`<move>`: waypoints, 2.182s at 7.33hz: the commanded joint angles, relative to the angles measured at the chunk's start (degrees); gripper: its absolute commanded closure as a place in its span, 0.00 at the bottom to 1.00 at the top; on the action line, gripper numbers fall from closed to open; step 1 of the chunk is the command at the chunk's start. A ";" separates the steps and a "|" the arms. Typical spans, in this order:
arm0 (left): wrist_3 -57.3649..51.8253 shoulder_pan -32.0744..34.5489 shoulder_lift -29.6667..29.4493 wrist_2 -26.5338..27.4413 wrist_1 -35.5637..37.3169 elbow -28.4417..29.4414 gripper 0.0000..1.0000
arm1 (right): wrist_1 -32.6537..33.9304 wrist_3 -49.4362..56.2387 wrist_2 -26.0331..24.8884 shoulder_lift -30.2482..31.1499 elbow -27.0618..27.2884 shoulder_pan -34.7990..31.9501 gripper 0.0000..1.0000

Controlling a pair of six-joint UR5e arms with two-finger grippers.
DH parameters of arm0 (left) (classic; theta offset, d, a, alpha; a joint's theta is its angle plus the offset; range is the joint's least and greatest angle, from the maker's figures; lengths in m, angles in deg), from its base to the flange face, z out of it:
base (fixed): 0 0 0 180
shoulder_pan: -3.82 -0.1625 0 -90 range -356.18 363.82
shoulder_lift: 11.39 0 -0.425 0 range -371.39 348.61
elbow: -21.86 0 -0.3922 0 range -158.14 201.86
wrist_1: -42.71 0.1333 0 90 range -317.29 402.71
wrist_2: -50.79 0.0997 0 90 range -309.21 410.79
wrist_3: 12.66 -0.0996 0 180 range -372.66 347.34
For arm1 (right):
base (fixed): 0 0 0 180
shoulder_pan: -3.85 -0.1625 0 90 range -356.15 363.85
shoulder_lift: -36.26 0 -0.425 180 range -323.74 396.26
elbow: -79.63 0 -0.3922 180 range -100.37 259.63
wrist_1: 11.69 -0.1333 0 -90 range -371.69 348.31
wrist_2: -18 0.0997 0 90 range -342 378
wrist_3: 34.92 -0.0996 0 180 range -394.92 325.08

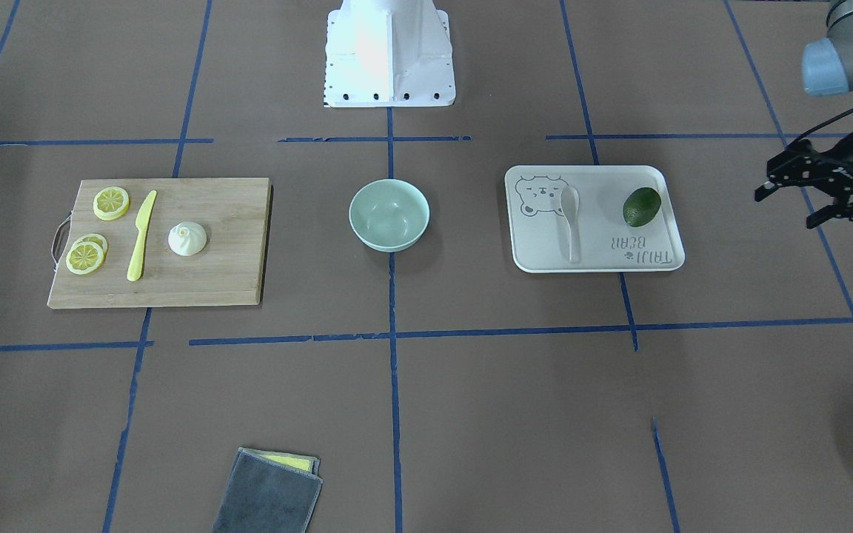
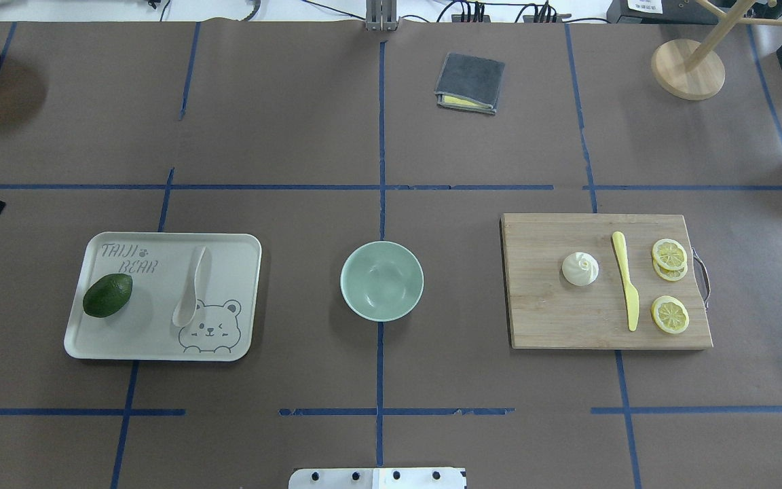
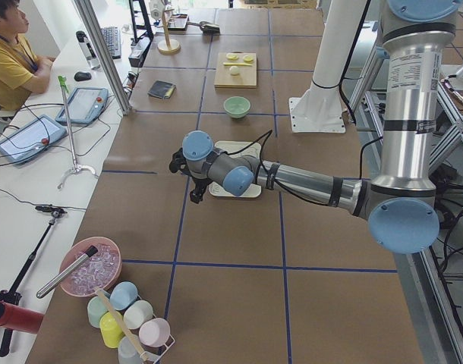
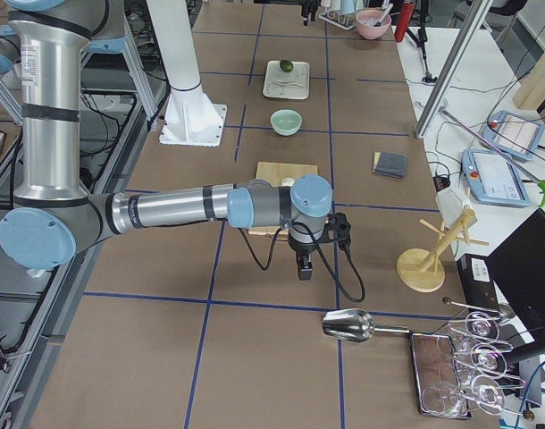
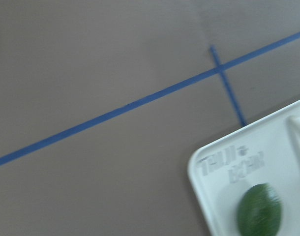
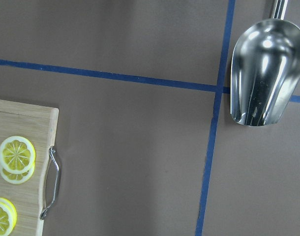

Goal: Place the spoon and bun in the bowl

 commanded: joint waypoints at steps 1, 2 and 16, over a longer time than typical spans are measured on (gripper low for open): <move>23.82 -14.71 -4.23 11.92 -6.85 -2.89 0.00 | -4.10 -0.10 0.94 0.35 -0.22 1.83 0.00; 29.32 -19.66 -6.26 15.40 -6.76 -2.83 0.00 | -4.73 -0.02 1.38 0.44 -0.22 1.84 0.00; 29.11 -28.06 -17.18 28.26 10.47 3.68 0.35 | -4.73 -0.28 2.00 0.36 -1.54 4.04 0.00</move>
